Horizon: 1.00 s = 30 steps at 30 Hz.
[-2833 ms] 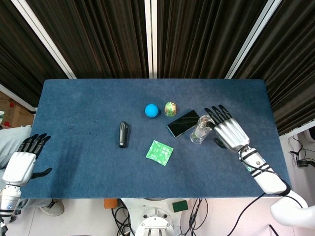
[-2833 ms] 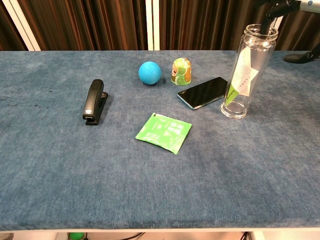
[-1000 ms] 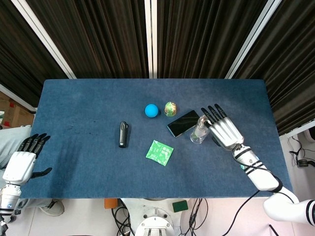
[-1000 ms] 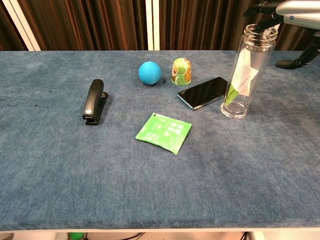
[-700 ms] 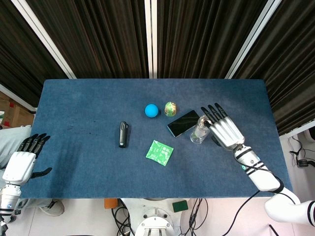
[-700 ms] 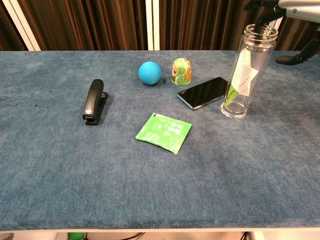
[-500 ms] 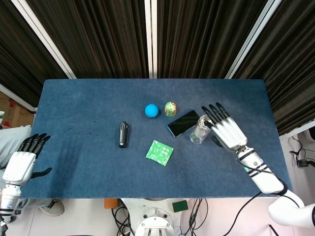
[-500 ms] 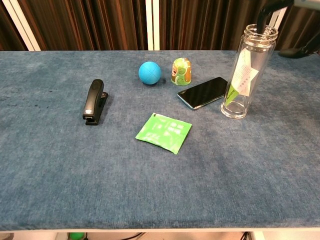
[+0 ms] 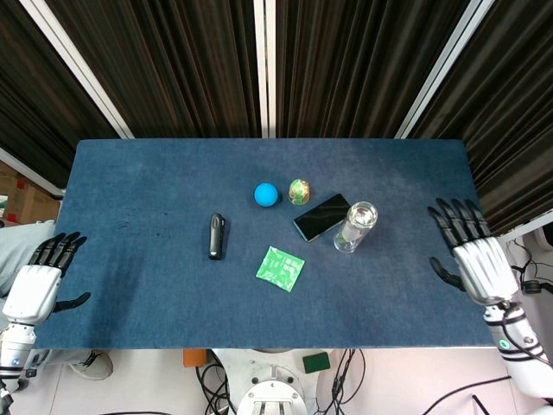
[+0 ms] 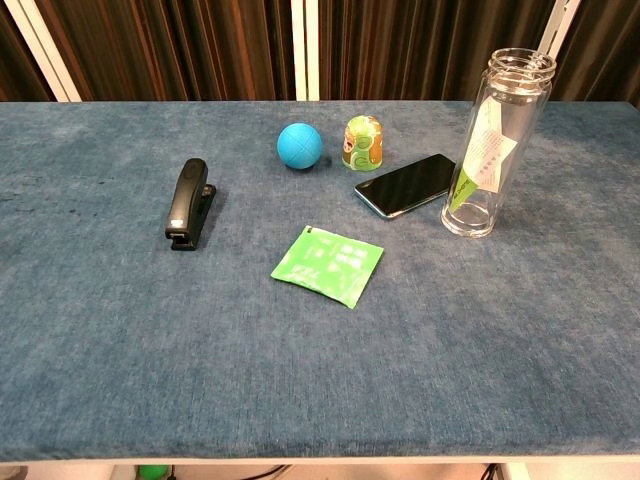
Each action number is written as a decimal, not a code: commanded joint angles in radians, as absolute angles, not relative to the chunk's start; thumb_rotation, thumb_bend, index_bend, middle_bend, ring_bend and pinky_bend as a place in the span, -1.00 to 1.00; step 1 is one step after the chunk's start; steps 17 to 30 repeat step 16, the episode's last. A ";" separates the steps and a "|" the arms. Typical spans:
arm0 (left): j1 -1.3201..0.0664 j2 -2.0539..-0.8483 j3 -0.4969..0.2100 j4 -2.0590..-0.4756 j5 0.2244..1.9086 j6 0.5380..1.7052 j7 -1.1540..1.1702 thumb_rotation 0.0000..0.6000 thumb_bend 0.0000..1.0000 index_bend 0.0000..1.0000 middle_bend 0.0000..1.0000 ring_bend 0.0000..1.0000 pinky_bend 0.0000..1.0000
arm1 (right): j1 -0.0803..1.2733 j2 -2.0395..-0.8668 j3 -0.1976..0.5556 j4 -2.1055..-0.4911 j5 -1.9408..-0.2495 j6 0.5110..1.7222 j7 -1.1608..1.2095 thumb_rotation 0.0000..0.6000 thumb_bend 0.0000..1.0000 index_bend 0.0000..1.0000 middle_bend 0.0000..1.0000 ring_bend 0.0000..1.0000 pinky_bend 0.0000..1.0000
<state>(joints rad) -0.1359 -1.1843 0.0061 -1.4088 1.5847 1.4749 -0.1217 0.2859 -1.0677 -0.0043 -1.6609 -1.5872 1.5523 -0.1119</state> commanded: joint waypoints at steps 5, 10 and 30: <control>-0.139 -1.190 0.005 -1.409 1.611 1.496 -0.105 1.00 -0.94 -0.80 -0.83 -0.90 -0.76 | 0.026 -1.257 -0.062 -1.310 -1.406 1.631 0.042 1.00 -0.47 -1.00 -1.00 -1.00 -1.00; -0.144 -1.197 0.006 -1.410 1.627 1.503 -0.092 1.00 -0.94 -0.80 -0.84 -0.90 -0.76 | -0.001 -1.290 -0.050 -1.240 -1.409 1.621 0.106 1.00 -0.45 -1.00 -1.00 -1.00 -1.00; -0.143 -1.196 0.011 -1.412 1.631 1.505 -0.080 1.00 -0.94 -0.80 -0.84 -0.90 -0.76 | -0.003 -1.295 -0.035 -1.219 -1.428 1.601 0.131 1.00 -0.43 -1.00 -1.00 -1.00 -1.00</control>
